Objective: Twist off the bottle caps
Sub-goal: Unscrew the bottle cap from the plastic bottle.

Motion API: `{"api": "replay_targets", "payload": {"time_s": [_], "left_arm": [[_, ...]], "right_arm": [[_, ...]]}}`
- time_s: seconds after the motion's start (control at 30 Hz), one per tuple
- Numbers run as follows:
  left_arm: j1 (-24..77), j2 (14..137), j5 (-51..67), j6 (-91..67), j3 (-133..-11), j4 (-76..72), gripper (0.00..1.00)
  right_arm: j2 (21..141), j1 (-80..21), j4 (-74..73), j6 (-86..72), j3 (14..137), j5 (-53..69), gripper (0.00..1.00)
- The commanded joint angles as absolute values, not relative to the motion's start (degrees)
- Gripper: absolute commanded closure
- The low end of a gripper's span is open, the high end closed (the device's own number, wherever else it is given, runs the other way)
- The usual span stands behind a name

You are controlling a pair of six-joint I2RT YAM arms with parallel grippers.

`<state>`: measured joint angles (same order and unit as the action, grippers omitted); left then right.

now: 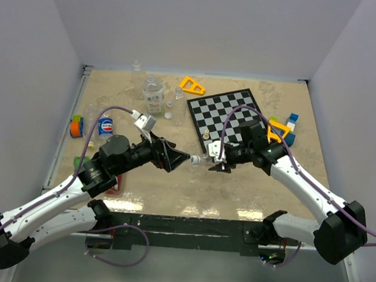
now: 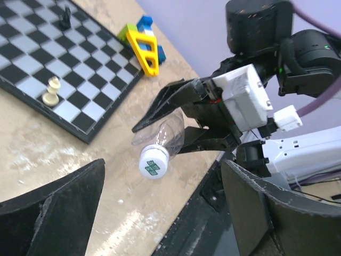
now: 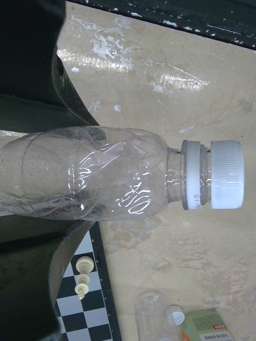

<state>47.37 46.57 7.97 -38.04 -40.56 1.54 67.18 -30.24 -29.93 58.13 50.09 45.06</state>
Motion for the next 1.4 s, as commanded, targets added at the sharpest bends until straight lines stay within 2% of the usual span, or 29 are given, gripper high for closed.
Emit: {"api": "replay_targets", "payload": {"time_s": [0.0, 0.23, 0.4, 0.6, 1.37], "left_arm": [[47.11, 41.58, 4.84, -27.70, -39.64, -0.62, 0.04], [47.11, 38.05, 9.92, -8.47, -40.78, 2.17, 0.02], [47.20, 39.99, 20.37, 5.51, -43.15, 5.45, 0.06], [47.28, 40.69, 21.27, 18.35, -41.49, 5.45, 0.07], [47.20, 46.23, 26.19, 25.05, -39.82, 0.97, 0.06]], "right_arm": [[66.80, -30.15, -30.50, 58.45, 49.92, 45.00, 0.85], [66.80, -30.15, -30.50, 58.54, 49.92, 44.91, 0.85], [66.88, -30.15, -30.41, 58.62, 49.83, 44.74, 0.84], [67.06, -30.15, -30.32, 58.62, 49.83, 44.65, 0.85], [67.24, -30.15, -30.41, 58.80, 49.83, 44.65, 0.84]]}}
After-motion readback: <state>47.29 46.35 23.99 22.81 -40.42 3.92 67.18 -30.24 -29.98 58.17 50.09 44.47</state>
